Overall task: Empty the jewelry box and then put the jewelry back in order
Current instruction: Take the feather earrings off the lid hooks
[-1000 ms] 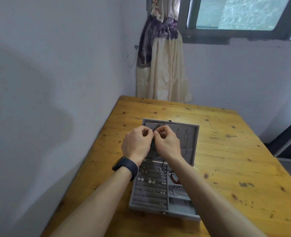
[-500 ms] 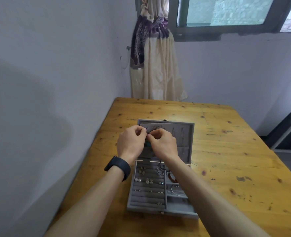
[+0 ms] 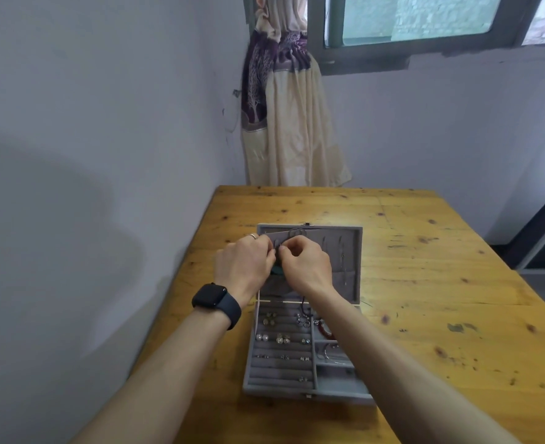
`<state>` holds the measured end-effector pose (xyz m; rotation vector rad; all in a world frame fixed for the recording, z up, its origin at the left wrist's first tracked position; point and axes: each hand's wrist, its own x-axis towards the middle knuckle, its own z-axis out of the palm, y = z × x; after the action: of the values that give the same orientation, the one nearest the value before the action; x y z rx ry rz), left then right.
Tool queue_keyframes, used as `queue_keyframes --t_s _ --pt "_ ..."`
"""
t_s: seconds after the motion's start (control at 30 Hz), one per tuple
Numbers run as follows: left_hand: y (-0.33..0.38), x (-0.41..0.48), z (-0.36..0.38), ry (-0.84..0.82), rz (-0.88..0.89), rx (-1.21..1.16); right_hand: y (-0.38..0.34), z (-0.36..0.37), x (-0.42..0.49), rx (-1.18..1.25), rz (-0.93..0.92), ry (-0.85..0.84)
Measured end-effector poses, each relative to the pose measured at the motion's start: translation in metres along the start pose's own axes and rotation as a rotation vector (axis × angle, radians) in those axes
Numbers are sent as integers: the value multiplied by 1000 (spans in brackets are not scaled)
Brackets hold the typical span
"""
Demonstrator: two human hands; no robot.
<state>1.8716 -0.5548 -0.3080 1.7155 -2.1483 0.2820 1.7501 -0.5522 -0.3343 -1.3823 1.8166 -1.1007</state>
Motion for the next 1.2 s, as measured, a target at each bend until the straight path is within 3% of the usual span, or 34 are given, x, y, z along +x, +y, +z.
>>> queue_keyframes --t_s 0.33,0.53,0.7,0.83,1.2 --pt "3 2 5 47 -190 -258 -11 -5 -2 -42 -97 107" --pt "4 7 -7 85 -210 -480 -12 -17 -7 95 -127 132" --pt "-4 1 -11 21 -307 -973 -11 -32 -23 328 -126 107" --pt "-8 -14 -23 -45 -381 -1207 -10 -45 -35 429 -136 49" --pt "-30 -76 -57 -124 -535 -1455 -9 -71 -92 379 -131 -144"
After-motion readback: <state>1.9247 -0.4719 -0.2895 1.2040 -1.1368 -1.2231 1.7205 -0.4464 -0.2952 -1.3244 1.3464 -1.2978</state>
